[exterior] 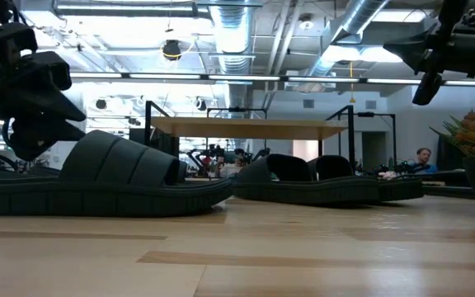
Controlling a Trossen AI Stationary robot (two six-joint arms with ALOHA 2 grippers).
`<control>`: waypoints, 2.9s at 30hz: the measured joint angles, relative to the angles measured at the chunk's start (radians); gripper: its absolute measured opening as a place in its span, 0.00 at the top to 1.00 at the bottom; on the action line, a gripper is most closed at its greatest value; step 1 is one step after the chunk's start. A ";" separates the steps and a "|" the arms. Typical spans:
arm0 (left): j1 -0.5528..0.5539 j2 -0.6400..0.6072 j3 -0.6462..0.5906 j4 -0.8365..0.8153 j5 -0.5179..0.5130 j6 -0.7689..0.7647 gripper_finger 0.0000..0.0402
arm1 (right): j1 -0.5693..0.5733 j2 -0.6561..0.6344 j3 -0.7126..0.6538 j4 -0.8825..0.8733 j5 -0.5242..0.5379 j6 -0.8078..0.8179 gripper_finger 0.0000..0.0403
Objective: Pick and place slides into the shelf
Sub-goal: Put the black slipper on the shelf
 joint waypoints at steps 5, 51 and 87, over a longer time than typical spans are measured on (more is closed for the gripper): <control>0.000 -0.001 0.149 -0.120 0.013 0.134 0.62 | 0.000 0.000 0.000 -0.023 0.000 0.000 1.00; 0.161 0.563 0.697 -0.883 0.303 -0.309 0.63 | 0.027 0.000 0.000 -0.127 -0.093 0.010 1.00; 0.092 0.441 0.439 -0.751 0.251 -0.822 0.63 | 0.026 0.000 0.000 -0.172 -0.158 0.010 1.00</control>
